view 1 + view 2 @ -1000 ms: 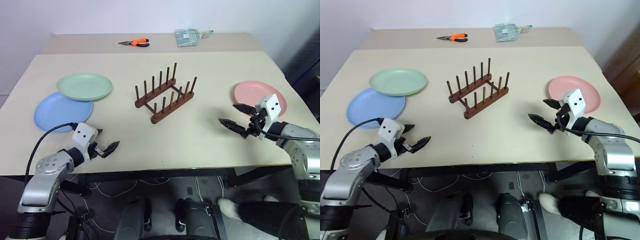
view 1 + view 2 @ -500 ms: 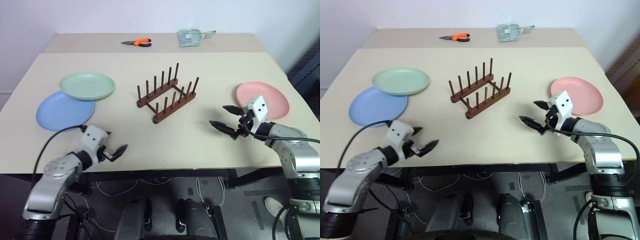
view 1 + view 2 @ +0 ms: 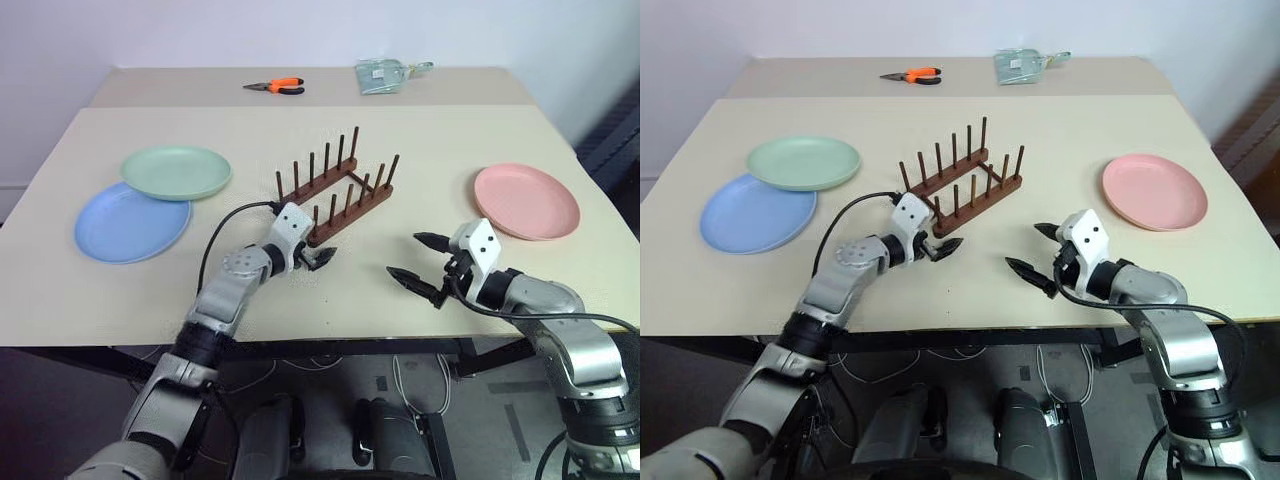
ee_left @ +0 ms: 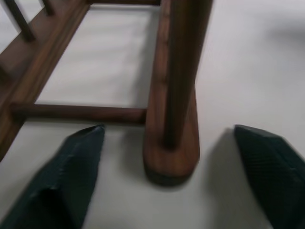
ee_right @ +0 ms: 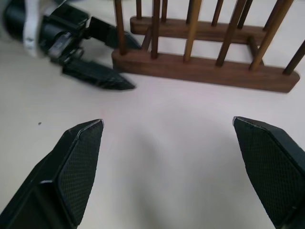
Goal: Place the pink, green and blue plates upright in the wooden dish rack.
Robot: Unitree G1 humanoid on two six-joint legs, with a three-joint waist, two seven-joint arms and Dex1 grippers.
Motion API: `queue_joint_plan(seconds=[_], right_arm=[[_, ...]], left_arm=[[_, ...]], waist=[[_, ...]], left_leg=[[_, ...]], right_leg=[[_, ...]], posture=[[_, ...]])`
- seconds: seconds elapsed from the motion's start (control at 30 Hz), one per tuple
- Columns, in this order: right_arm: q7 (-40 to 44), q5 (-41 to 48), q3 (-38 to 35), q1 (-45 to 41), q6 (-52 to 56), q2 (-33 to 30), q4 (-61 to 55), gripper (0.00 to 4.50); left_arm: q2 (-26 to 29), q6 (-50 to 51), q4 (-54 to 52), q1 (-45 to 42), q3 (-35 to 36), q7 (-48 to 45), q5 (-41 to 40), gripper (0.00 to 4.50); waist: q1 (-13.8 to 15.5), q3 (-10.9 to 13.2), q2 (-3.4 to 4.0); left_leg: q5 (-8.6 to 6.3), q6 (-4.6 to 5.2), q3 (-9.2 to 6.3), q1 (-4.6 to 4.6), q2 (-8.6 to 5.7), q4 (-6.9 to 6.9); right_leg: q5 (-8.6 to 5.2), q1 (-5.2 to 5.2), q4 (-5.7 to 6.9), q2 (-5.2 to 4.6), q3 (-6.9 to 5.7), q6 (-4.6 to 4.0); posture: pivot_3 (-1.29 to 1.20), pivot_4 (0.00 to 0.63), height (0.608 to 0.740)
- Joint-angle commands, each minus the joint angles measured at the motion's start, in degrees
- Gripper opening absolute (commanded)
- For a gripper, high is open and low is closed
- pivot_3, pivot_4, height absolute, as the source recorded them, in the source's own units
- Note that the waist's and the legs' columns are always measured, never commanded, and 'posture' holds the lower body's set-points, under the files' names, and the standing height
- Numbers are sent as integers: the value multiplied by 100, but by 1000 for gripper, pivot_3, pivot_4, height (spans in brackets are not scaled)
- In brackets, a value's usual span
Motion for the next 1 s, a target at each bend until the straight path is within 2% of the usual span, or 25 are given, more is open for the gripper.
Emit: queue_joint_plan(seconds=[0.03, 0.17, 0.37, 0.47, 0.53, 0.57, 0.67, 0.7, 0.73, 0.8, 0.83, 0.9, 1.0], right_arm=[[-104, -5, -224, 142, -45, -103, -318, 4500], [-153, -4, -319, 215, -52, -165, -352, 4500], [-159, -128, -604, 263, -206, -391, -132, 4500], [-160, -151, -752, 203, -258, -483, 14, 4500], [-144, -171, -787, 223, -298, -529, 44, 4500], [-145, -184, -799, 242, -309, -539, 48, 4500], [-148, -226, -847, 352, -329, -574, 38, 4500], [-144, -228, -870, 386, -306, -595, 48, 4500], [-129, -260, -874, 410, -300, -634, 93, 4500], [-136, -337, -863, 459, -254, -713, 199, 3958], [-125, -377, -836, 487, -254, -751, 249, 3621], [-96, -470, -691, 508, -228, -810, 345, 2640], [-84, -763, -353, 447, -341, -837, 573, 1047]], left_arm=[[-102, -326, 369, -95, -196, -323, 106, 2702], [20, -772, 431, -74, -339, -687, 278, 774], [304, -1019, -322, 204, -481, -2026, -169, 763], [428, -1016, -148, 109, -524, -2097, 66, 763], [443, -945, 48, 43, -443, -1957, 156, 1826], [479, -975, 121, 31, -430, -1891, 230, 2166], [685, -888, 149, 85, -355, -1369, 618, 3777], [788, -734, -9, 178, -273, -1245, 648, 4190], [929, -528, -277, 336, -170, -1206, 603, 4190], [1212, -105, -965, 745, -16, -1338, 370, 4269], [1368, 70, -1402, 1005, 40, -1447, 241, 3994], [1618, 458, -2182, 1438, 65, -1641, -5, 3314], [1549, 1263, -2988, 1635, -56, -1660, -402, 1783]], waist=[[-10, 0, 0], [-12, 0, 0], [-18, 0, 0], [-12, 0, 0], [-17, 0, 0], [-18, 0, 0], [-27, 0, 0], [-33, 0, 0], [-47, 0, 0], [-97, -3, 5], [-138, -3, 5], [-180, -6, 10], [-153, -9, 15]], left_leg=[[-1, 2, 0, 2, 0, 1], [-3, 3, 0, 12, 0, 0], [-5, 5, -2, 16, 2, -1], [-5, 5, -3, 16, 1, 1], [-5, 6, -3, 18, 2, 1], [-5, 6, -4, 19, 2, 1], [-5, 7, -5, 21, 3, 1], [-6, 7, -5, 24, 3, 1], [-6, 7, -5, 25, 3, 1], [-6, 7, -4, 29, 7, 0], [-5, 5, -4, 30, 10, -1], [-3, 1, -5, 35, 14, -6], [-2, -2, -5, 40, 13, -7]], right_leg=[[0, 2, -2, 0, 0, 0], [-1, 10, -1, -2, 2, 2], [-2, 13, -4, -5, 2, 1], [-2, 16, -5, -6, 2, 1], [-2, 17, -5, -6, 3, 0], [-2, 17, -4, -6, 5, 0], [-2, 20, -4, -4, 7, 1], [-2, 22, -4, -4, 7, 1], [-2, 23, -4, -5, 8, 1], [-2, 23, -3, -6, 12, 0], [-2, 23, -2, -5, 13, 0], [-3, 26, -2, -4, 13, -2], [-3, 31, -3, -6, 13, -2]], posture=[[0, 150, 740], [0, 150, 740], [0, 150, 740], [0, 150, 740], [0, 150, 740], [0, 150, 740], [0, 150, 740], [0, 150, 740], [0, 150, 740], [0, 150, 740], [0, 150, 740], [0, 150, 740], [0, 150, 740]])
